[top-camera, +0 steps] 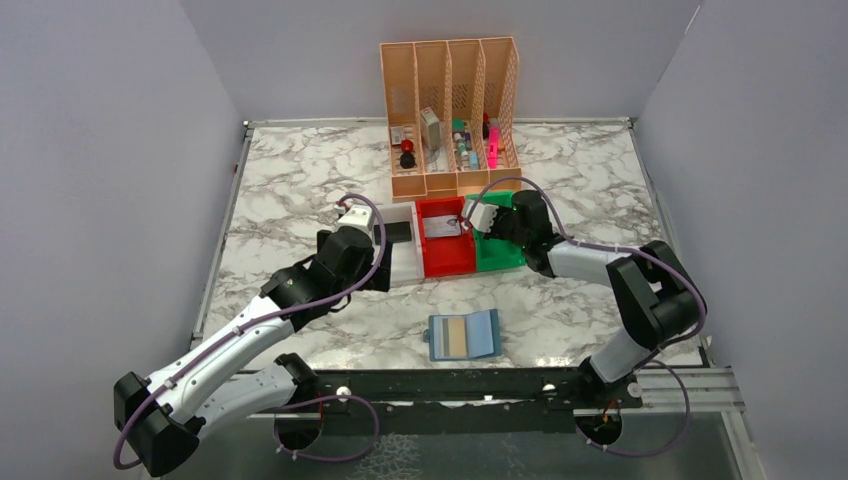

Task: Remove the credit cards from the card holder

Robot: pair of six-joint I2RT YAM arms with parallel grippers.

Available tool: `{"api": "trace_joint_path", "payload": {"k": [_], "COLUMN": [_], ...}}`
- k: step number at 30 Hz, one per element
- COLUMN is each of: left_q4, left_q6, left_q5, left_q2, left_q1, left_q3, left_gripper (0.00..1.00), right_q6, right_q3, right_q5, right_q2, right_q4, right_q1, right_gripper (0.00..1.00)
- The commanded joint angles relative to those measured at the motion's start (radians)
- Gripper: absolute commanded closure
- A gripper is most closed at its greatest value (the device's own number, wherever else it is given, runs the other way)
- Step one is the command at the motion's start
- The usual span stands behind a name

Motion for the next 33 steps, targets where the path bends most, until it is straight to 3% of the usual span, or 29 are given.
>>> {"api": "trace_joint_path", "payload": {"k": [1, 15, 16, 18, 20, 33], "left_q4": [0.012, 0.013, 0.012, 0.012, 0.013, 0.015], "left_q6": [0.007, 0.008, 0.008, 0.007, 0.008, 0.010], "left_q5": [-0.001, -0.001, 0.001, 0.001, 0.001, 0.005], "left_q2": [0.001, 0.013, 0.014, 0.015, 0.015, 0.010], "left_q1": [0.004, 0.004, 0.004, 0.005, 0.004, 0.003], "left_q3": [-0.015, -0.015, -0.014, -0.015, -0.014, -0.015], "left_gripper": [0.01, 0.01, 0.01, 0.01, 0.01, 0.01], "right_q6": [-0.058, -0.076, -0.074, -0.076, -0.075, -0.011], "right_q3": [0.042, 0.099, 0.099, 0.103, 0.111, 0.090], "right_q5": [-0.025, -0.050, -0.048, -0.057, -0.058, -0.081], "right_q2": [0.044, 0.112, 0.110, 0.106, 0.111, 0.041], "right_q4": [0.072, -0.037, -0.042, -0.078, -0.101, -0.140], "right_q1": [-0.007, -0.008, -0.008, -0.008, -0.008, -0.008], "right_gripper": [0.95, 0.90, 0.88, 0.72, 0.63, 0.59]}}
